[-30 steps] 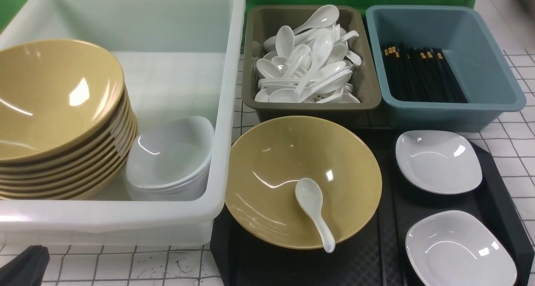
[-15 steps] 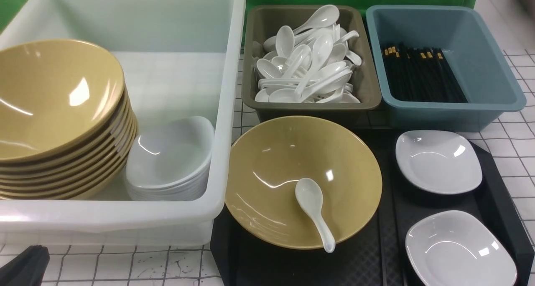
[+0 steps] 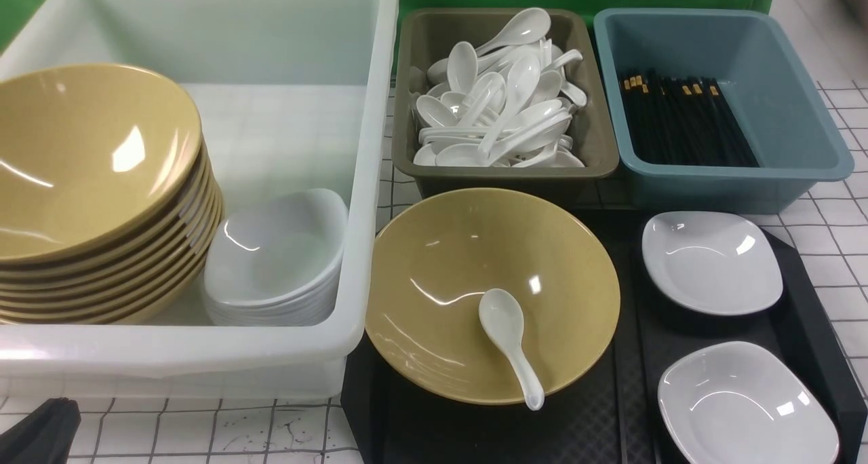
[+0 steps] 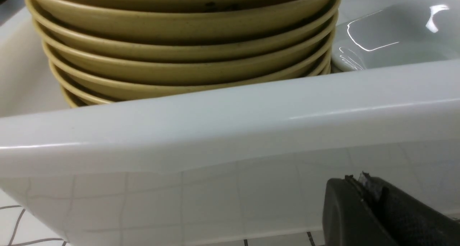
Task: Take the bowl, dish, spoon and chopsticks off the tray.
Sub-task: Use the left arm to grab the soup spoon in the middle
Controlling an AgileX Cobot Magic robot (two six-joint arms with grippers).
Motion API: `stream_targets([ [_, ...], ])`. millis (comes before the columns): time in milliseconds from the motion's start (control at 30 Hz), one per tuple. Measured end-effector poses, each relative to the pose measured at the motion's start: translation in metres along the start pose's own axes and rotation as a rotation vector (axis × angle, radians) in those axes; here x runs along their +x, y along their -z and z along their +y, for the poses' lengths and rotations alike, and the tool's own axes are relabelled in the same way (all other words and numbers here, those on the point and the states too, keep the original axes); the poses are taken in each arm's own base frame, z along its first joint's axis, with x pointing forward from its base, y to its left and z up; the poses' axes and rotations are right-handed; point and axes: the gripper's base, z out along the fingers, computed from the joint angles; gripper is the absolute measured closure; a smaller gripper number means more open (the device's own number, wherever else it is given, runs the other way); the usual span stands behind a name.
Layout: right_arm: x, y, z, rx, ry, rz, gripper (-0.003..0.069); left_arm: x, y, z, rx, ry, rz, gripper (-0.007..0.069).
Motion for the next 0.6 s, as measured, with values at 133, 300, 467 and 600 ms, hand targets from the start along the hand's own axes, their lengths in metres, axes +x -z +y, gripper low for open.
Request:
stream_targets([
  [133, 0.0, 0.0, 0.0, 0.0, 0.0, 0.0, 0.0423, 0.0, 0.0, 0.0, 0.0, 0.0, 0.0, 0.0636],
  [300, 0.0, 0.0, 0.0, 0.0, 0.0, 0.0, 0.0423, 0.0, 0.0, 0.0, 0.0, 0.0, 0.0, 0.0636],
  [467, -0.005, 0.0, -0.001, 0.009, 0.0, -0.065, 0.0423, -0.005, 0.0, 0.001, -0.012, 0.0, -0.063, 0.0636],
  [600, -0.025, 0.003, -0.004, 0.041, 0.0, -0.289, 0.0423, -0.024, 0.003, 0.005, -0.052, 0.01, -0.272, 0.0636],
])
